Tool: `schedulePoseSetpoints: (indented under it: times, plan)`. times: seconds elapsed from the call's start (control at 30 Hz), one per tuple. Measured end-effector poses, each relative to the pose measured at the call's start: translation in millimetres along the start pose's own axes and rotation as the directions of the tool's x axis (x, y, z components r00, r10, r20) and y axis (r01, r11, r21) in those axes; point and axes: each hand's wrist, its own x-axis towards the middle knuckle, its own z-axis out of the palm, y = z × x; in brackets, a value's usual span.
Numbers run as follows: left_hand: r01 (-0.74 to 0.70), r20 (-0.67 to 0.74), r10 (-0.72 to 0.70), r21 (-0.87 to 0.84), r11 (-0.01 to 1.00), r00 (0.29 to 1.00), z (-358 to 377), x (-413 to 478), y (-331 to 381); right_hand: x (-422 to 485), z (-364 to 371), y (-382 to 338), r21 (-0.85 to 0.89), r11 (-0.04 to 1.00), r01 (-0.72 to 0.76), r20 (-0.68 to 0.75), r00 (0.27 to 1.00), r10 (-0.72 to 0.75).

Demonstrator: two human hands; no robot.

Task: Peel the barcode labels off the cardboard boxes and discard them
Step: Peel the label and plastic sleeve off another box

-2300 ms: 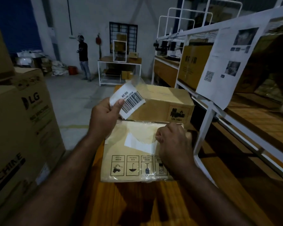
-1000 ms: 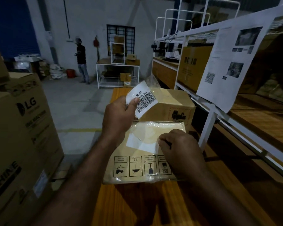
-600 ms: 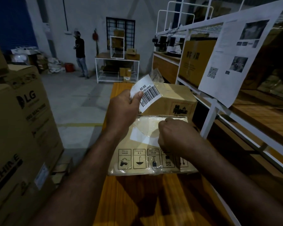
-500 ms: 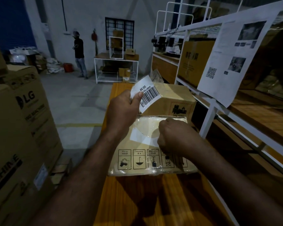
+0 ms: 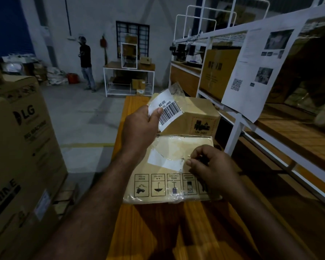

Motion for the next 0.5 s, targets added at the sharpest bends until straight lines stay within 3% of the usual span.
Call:
schedulePoseSetpoints:
  times: [0.23,0.5]
  plan:
    - [-0.033,-0.015,0.036,0.129,0.991,0.999,0,-3,7,9,26,2,-0.328,0.939,0.106,-0.158,0.973,-0.165]
    - [-0.085,-0.029,0.099,0.310,0.947,0.995,2,-2,10,10,32,-7,-0.488,0.869,0.086,-0.082,0.986,-0.143]
